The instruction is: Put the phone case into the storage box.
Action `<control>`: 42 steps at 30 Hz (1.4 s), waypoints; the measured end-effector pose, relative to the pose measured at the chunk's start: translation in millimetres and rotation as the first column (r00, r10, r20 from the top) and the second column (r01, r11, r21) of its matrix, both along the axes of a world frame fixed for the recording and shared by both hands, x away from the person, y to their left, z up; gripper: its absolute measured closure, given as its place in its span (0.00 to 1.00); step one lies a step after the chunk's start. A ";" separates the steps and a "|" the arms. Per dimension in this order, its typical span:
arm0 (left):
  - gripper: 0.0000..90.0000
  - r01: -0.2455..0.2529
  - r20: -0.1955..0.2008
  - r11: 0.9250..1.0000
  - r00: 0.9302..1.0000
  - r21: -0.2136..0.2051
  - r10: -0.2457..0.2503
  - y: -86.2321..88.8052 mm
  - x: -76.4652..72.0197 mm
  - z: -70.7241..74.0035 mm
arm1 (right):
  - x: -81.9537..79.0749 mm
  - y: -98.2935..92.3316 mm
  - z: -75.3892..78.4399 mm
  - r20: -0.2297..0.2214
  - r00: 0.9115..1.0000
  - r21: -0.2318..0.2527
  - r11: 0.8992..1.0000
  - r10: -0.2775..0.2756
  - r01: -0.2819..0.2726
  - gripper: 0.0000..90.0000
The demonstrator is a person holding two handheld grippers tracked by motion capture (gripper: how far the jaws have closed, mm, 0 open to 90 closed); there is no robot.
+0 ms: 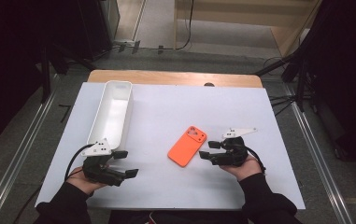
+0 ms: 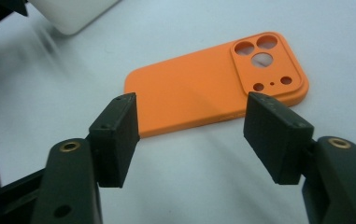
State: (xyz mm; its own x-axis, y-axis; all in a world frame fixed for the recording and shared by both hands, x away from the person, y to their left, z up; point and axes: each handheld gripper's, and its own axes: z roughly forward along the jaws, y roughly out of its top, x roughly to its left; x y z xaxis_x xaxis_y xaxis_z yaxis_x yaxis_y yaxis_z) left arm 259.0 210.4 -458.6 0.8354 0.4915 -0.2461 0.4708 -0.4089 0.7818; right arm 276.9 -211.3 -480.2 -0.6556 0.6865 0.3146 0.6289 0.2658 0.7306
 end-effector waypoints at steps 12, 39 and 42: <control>0.19 -0.027 0.011 1.000 1.000 0.004 0.027 2.3 1.6 -0.2 | -18.9 -18.3 9.5 0.045 0.999 0.019 1.000 0.012 -0.013 0.30; 0.19 -0.009 0.028 1.000 1.000 -0.002 0.009 1.5 0.9 -1.3 | -56.1 -43.1 3.2 0.037 0.999 0.017 0.999 -0.031 0.030 0.29; 0.18 0.001 0.032 1.000 0.999 -0.001 -0.001 0.8 0.7 -1.5 | -54.2 -42.8 2.1 0.035 0.999 0.018 0.999 -0.032 0.031 0.29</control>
State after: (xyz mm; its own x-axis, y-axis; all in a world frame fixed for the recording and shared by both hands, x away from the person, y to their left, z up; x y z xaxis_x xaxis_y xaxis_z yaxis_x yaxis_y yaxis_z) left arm 259.6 211.2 -460.1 0.8434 0.4905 -0.2194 0.4451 -0.4089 0.7967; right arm 222.7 -254.1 -478.2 -0.6449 0.7014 0.3034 0.6102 0.2334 0.7571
